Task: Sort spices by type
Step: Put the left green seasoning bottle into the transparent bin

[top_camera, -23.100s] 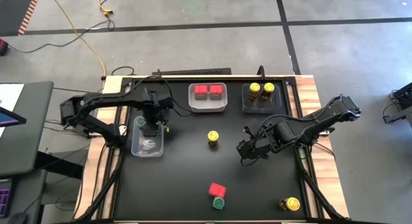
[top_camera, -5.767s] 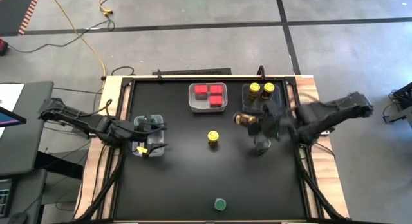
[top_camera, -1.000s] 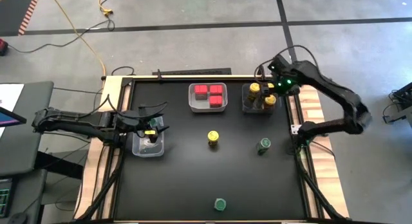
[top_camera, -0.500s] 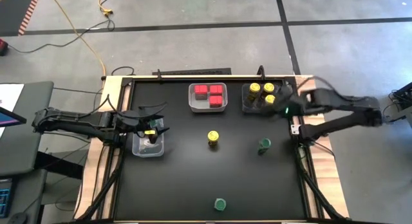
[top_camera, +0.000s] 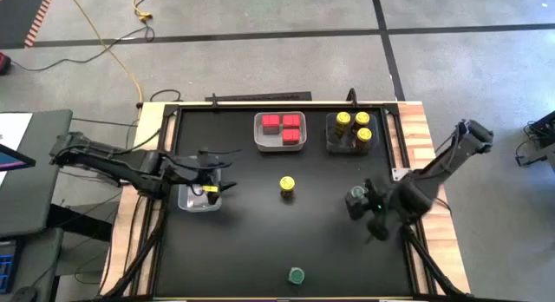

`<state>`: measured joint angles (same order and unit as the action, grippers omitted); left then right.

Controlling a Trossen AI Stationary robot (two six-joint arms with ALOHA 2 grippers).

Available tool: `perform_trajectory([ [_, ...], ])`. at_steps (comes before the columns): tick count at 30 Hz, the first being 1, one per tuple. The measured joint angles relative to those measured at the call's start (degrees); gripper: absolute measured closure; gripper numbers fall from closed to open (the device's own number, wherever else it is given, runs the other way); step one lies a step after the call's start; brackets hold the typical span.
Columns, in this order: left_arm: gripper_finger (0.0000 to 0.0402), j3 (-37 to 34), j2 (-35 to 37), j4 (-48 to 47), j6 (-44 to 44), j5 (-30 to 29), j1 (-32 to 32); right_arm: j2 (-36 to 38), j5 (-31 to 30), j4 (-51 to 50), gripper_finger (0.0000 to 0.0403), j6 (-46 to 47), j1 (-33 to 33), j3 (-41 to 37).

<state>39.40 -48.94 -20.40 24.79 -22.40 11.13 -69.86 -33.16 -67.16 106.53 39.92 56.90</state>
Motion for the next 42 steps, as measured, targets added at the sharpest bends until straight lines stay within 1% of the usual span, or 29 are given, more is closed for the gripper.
perform_trajectory([
  [2, 0.0070, 3.4, -4.5, 0.2, 0.0, -1.5, 1.0, -0.3, -2.1, -0.2, 0.0018, 3.4, 4.1, -0.9],
  [5, 0.0070, 8.3, -11.3, 0.4, 0.0, -1.7, 1.9, -0.2, -5.5, -0.4, 0.0018, 6.3, 9.1, -1.7],
  [9, 0.0070, 14.2, -20.1, 0.4, 2.0, -1.6, 3.1, -0.2, -8.7, 0.0, 0.0018, 5.7, 13.7, -1.8],
  [13, 0.0070, 21.1, -28.6, 0.5, 2.7, -0.3, 4.9, -0.4, -8.9, 0.5, 0.0018, 3.7, 16.8, -1.8],
  [16, 0.0070, 27.3, -35.4, 0.4, -0.4, 1.0, 7.0, -0.4, -8.9, 0.0, 0.0018, 1.9, 18.6, -1.8],
  [20, 0.0070, 37.0, -44.5, -0.6, -6.5, 1.1, 10.6, -0.4, -9.0, -0.3, 0.0018, -0.4, 20.1, -1.8],
  [25, 0.0070, 49.4, -54.5, -7.1, -14.1, 1.1, 13.9, -0.4, -9.0, -0.5, 0.0018, -2.1, 21.1, -1.8],
  [28, 0.0070, 55.8, -59.2, -11.0, -17.9, 1.3, 15.0, -0.4, -9.0, -0.8, 0.0018, -2.1, 21.7, -1.8],
  [30, 0.0070, 59.5, -61.6, -13.4, -19.1, 2.5, 15.3, -0.4, -9.0, -1.1, 0.0018, -2.2, 21.9, -1.8],
  [33, 0.0070, 63.2, -64.3, -13.6, -19.2, 3.0, 15.6, -0.4, -9.0, -1.2, 0.0018, -2.2, 22.2, -1.8],
  [37, 0.0070, 66.5, -67.0, -12.7, -18.2, 7.4, 15.7, -0.4, -8.9, -1.2, 0.0018, -2.2, 22.7, -1.8],
  [42, 0.0070, 68.7, -69.6, -12.5, -14.7, 10.2, 16.6, -0.4, -8.9, -1.0, 0.0018, -2.0, 23.7, -1.8],
])
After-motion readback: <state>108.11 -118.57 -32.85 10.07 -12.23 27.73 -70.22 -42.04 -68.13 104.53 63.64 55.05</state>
